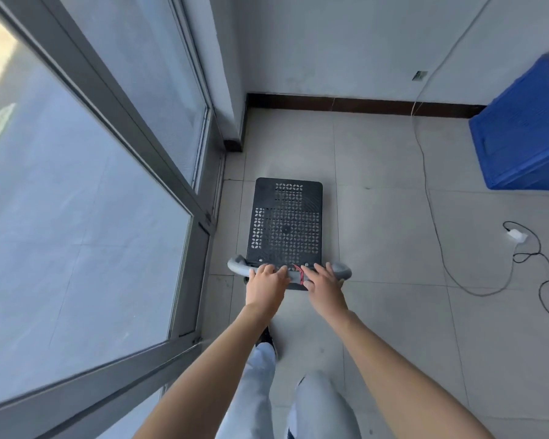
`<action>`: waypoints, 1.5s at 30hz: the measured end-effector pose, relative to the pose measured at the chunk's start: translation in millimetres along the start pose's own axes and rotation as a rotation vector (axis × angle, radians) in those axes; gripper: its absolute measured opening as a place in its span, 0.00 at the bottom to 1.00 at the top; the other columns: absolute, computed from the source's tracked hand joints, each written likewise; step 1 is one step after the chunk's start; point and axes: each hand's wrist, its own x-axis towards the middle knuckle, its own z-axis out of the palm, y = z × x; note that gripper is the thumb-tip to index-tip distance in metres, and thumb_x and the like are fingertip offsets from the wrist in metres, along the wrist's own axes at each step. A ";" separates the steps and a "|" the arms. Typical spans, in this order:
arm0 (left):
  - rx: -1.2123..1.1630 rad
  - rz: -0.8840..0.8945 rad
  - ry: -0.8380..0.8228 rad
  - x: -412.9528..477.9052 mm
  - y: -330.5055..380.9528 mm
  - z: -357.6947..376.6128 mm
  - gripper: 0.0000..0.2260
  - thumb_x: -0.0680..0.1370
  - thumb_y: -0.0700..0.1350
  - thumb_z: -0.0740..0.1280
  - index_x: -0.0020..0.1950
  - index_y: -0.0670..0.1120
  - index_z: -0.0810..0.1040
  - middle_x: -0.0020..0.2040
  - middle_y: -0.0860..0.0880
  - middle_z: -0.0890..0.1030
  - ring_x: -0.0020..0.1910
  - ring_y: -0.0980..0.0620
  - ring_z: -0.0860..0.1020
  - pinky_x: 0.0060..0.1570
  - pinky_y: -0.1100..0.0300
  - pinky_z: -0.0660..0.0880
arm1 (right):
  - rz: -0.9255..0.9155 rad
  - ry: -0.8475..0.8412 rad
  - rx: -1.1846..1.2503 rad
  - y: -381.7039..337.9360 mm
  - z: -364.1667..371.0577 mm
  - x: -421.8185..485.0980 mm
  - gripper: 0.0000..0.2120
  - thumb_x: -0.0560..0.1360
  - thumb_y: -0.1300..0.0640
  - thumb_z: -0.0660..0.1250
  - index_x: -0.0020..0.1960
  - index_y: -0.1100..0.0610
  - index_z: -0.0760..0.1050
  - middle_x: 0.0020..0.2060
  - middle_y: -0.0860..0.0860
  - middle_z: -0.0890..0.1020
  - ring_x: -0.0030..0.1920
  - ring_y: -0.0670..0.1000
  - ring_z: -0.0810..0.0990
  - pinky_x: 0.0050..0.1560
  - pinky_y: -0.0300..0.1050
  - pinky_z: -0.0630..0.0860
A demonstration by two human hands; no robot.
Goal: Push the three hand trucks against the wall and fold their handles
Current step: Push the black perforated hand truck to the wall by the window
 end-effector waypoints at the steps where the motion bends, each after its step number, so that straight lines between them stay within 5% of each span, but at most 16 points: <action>1: -0.017 0.001 -0.007 19.3 -3.2 -11.9 0.13 0.82 0.52 0.58 0.62 0.48 0.75 0.55 0.46 0.79 0.61 0.43 0.73 0.57 0.49 0.70 | -0.006 0.001 -0.006 -4.2 -9.8 17.0 0.22 0.82 0.59 0.54 0.75 0.48 0.64 0.76 0.55 0.63 0.78 0.60 0.52 0.69 0.73 0.57; 16: -0.020 0.000 0.012 249.8 -19.3 -132.6 0.14 0.82 0.51 0.59 0.66 0.51 0.75 0.60 0.46 0.80 0.61 0.42 0.76 0.54 0.48 0.74 | -0.078 0.009 -0.001 -50.3 -139.1 241.0 0.21 0.82 0.58 0.55 0.74 0.49 0.65 0.75 0.53 0.65 0.78 0.60 0.52 0.69 0.76 0.56; 23: -0.081 -0.060 -0.023 339.8 -18.1 -175.7 0.11 0.81 0.49 0.59 0.58 0.47 0.76 0.52 0.44 0.80 0.55 0.40 0.77 0.53 0.49 0.72 | -0.080 -0.058 -0.024 -64.0 -196.9 325.2 0.21 0.82 0.58 0.54 0.74 0.48 0.65 0.76 0.54 0.63 0.78 0.60 0.52 0.69 0.75 0.56; 29: -0.085 -0.067 -0.001 410.6 -28.8 -199.7 0.14 0.81 0.50 0.59 0.65 0.49 0.76 0.57 0.45 0.80 0.62 0.42 0.74 0.59 0.49 0.70 | -0.088 -0.007 0.012 -80.5 -231.2 388.6 0.21 0.82 0.59 0.55 0.73 0.49 0.67 0.73 0.54 0.66 0.77 0.60 0.55 0.68 0.73 0.61; 38: -0.098 -0.048 0.011 504.2 -49.3 -245.8 0.13 0.82 0.49 0.58 0.63 0.49 0.76 0.55 0.46 0.80 0.61 0.43 0.74 0.60 0.50 0.67 | -0.085 0.000 0.008 -112.6 -279.5 480.7 0.21 0.81 0.60 0.54 0.73 0.49 0.67 0.72 0.53 0.68 0.74 0.58 0.60 0.71 0.64 0.62; 45: -0.083 -0.042 -0.050 556.2 -56.8 -276.9 0.10 0.81 0.49 0.59 0.54 0.46 0.77 0.50 0.45 0.80 0.53 0.42 0.78 0.45 0.51 0.70 | -0.105 0.026 0.041 -122.2 -299.2 522.9 0.24 0.79 0.63 0.55 0.73 0.49 0.68 0.69 0.52 0.72 0.73 0.58 0.62 0.68 0.63 0.65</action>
